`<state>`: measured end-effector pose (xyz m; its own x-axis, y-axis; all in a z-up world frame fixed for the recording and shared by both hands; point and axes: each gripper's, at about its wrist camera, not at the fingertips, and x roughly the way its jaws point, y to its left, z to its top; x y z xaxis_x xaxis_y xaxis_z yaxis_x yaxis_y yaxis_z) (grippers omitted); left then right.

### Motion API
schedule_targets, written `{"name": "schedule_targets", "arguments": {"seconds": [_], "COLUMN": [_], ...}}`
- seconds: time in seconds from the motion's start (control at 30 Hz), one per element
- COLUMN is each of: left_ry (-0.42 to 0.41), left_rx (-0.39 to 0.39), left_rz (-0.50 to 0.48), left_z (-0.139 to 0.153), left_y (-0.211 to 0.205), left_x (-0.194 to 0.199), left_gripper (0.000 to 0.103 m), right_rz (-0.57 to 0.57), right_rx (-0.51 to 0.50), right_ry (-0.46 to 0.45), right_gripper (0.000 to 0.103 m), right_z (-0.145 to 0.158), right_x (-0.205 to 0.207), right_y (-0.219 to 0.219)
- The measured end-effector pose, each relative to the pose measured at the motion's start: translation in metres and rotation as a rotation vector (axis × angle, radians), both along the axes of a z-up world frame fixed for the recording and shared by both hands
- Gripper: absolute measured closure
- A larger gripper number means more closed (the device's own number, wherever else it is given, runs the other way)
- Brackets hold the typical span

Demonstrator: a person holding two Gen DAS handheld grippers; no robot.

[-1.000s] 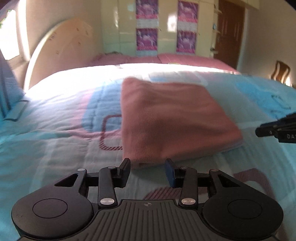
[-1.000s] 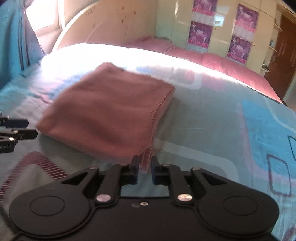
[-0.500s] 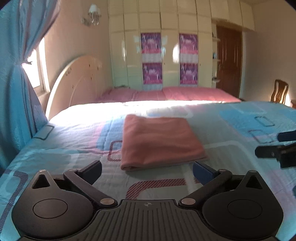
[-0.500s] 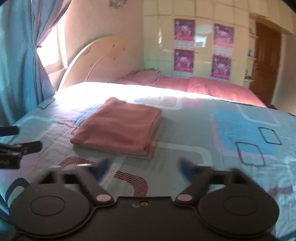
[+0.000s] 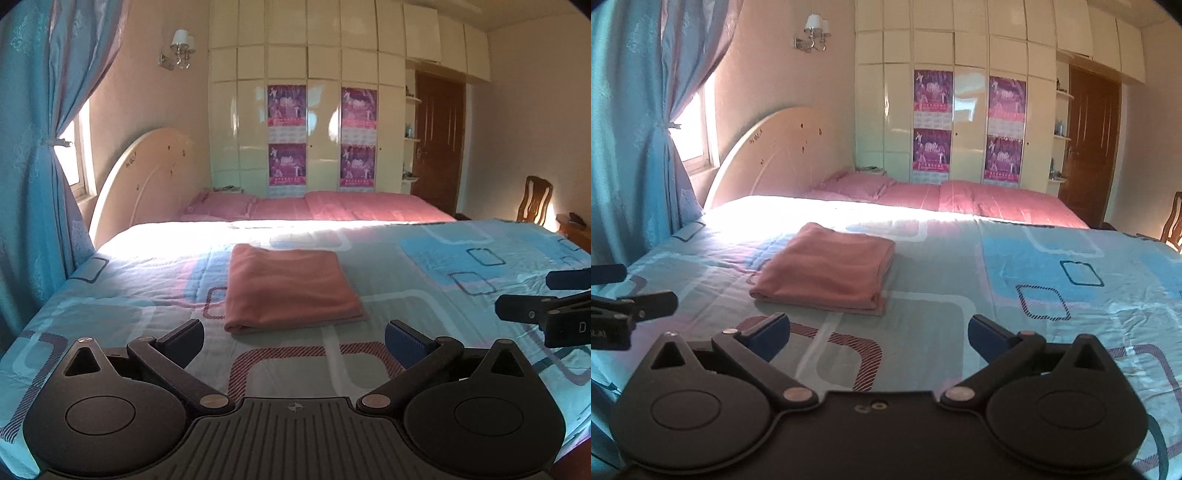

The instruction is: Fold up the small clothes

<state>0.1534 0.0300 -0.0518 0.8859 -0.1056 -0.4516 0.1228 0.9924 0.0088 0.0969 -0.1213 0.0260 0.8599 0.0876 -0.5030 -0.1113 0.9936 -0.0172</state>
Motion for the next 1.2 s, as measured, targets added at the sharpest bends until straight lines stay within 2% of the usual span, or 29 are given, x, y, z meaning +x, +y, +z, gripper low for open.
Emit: {"name": "schedule_targets", "arguments": {"seconds": [0.4,1.2], "left_ry": [-0.046,-0.06], "left_rx": [-0.005,-0.025], "left_rz": [-0.014,-0.021], "left_z": [0.018,0.017], "left_y": [-0.001,-0.002], "left_x": [-0.041,-0.044], "left_gripper": [0.0,0.0], "right_rz": [-0.027,-0.033], "right_rx": [0.005,0.01], "right_ry": [-0.006,-0.037], "right_gripper": [0.001,0.001], "right_z": [0.005,0.013], "right_x": [-0.029,-0.033], "right_y": [0.008,0.015]}}
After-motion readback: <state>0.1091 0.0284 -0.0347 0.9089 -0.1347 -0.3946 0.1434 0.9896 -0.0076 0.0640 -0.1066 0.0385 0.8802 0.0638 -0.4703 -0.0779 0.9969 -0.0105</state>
